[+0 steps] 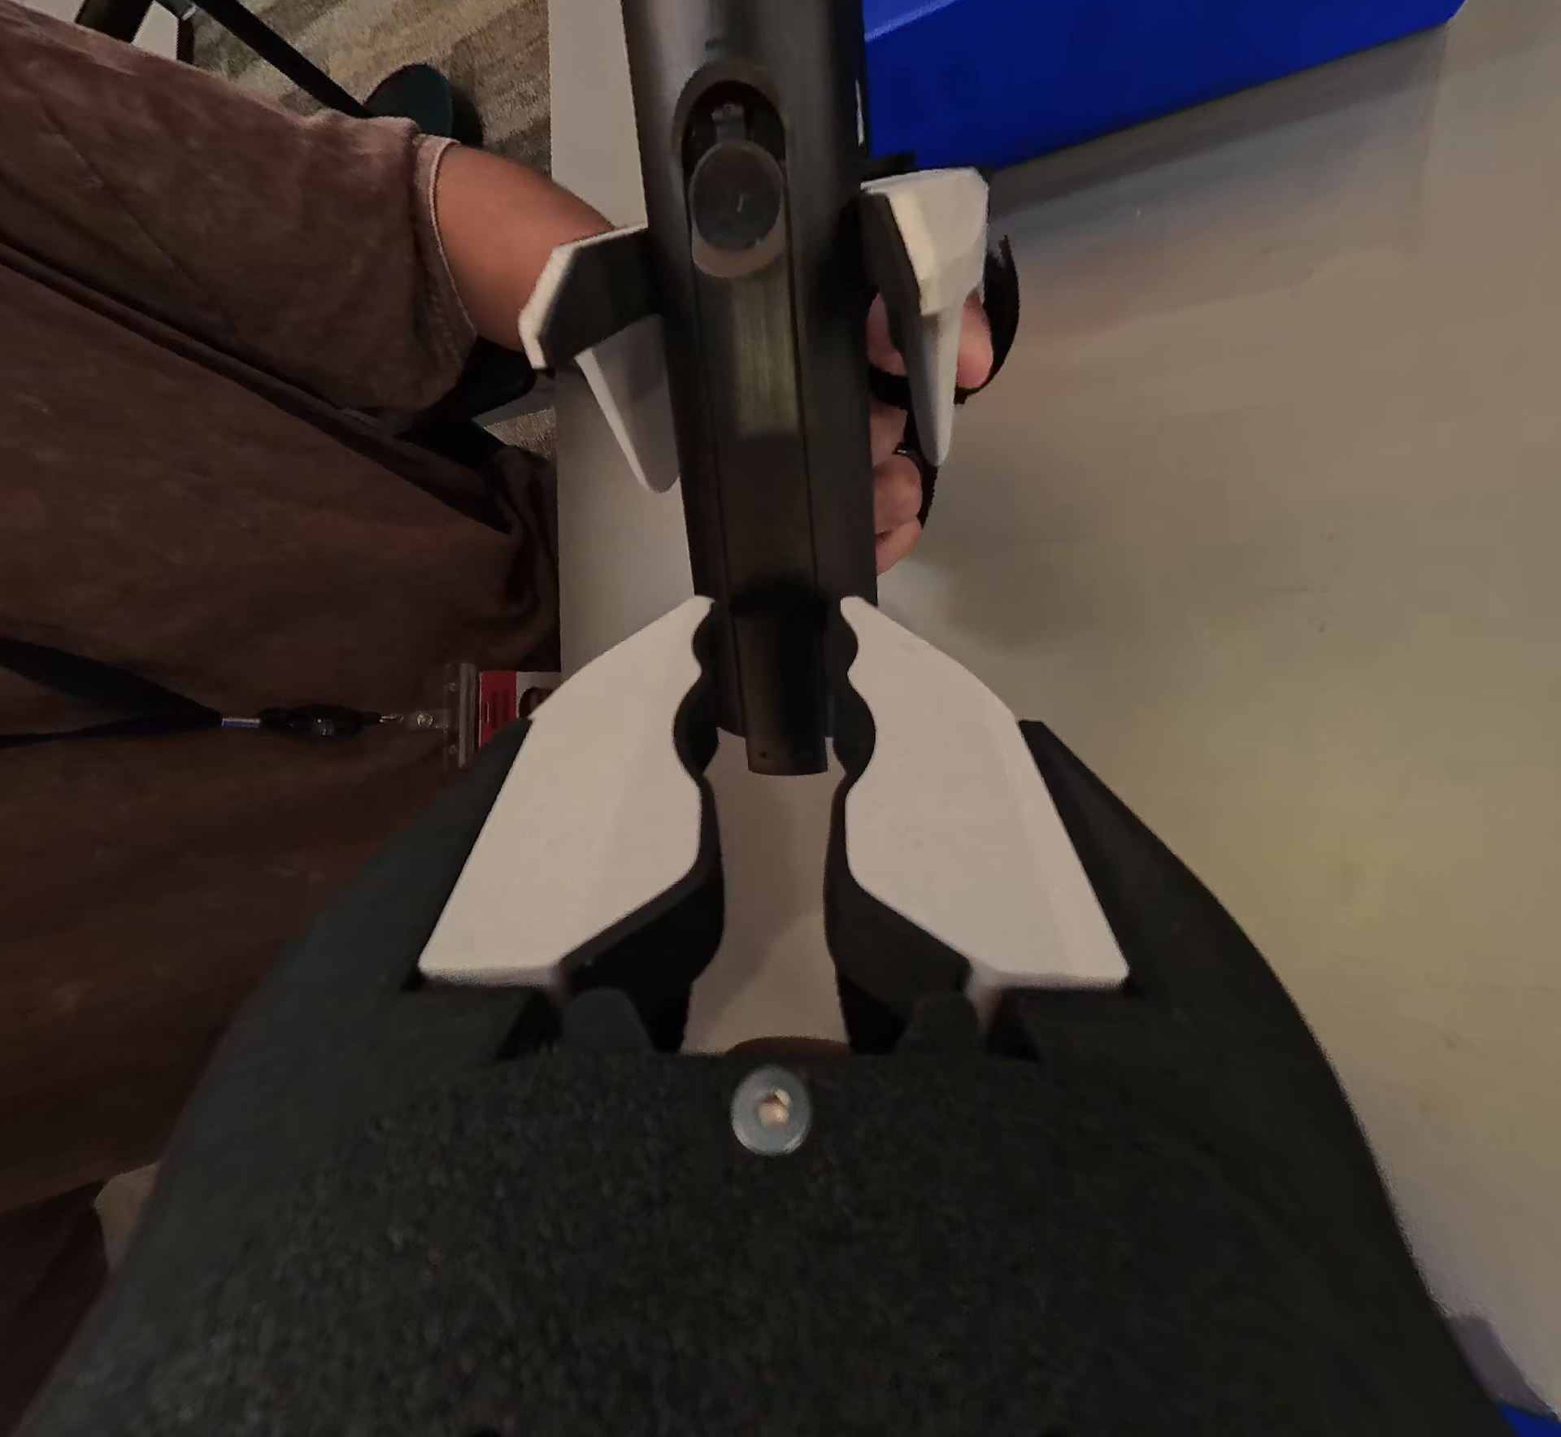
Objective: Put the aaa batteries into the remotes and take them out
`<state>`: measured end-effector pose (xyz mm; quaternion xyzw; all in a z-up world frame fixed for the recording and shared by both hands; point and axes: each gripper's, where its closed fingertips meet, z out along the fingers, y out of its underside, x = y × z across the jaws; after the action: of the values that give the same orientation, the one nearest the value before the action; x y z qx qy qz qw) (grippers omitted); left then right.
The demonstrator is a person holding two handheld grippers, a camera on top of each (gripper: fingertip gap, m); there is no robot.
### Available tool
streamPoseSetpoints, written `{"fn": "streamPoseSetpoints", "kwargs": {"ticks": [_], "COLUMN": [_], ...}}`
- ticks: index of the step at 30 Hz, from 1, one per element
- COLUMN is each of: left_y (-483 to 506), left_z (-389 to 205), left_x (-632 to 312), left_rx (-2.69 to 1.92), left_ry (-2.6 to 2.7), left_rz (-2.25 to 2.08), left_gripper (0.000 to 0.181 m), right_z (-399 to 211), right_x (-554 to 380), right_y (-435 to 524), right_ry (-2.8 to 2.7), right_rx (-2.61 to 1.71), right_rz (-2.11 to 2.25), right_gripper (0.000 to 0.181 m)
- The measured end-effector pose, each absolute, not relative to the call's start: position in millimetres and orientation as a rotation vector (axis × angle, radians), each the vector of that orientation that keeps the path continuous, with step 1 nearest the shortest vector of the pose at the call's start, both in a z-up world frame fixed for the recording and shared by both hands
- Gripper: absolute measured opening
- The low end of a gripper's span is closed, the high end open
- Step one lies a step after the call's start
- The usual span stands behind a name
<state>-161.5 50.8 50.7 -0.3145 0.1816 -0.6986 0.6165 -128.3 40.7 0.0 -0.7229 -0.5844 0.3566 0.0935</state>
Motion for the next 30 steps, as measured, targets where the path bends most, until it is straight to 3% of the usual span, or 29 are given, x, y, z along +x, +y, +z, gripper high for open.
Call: {"fn": "streamPoseSetpoints", "kwargs": {"ticks": [8,12,13,18,30], "left_y": [50,51,51,55,43], "left_z": [59,62,62,58,52], "left_x": [-172,-180,-181,-182,-159], "left_rx": [-0.687,-0.679,-0.682,-0.711,-0.735], "left_ry": [0.398,0.393,0.393,0.389,0.451], "left_rz": [-1.617,-1.610,-1.606,-1.616,-1.637], "left_gripper": [0.061,0.061,0.061,0.061,0.061], "right_z": [36,39,40,14,15], "right_x": [-120,-101,-98,-94,-123], "right_y": [52,54,51,37,34], "right_ry": [-1.397,-1.091,-0.977,-0.595,-0.685], "right_rx": [-1.991,-1.696,-1.626,-1.411,-1.354], "right_rz": [1.183,1.096,1.137,1.418,1.469], "right_gripper": [0.028,0.013,0.000,0.000,0.000]}}
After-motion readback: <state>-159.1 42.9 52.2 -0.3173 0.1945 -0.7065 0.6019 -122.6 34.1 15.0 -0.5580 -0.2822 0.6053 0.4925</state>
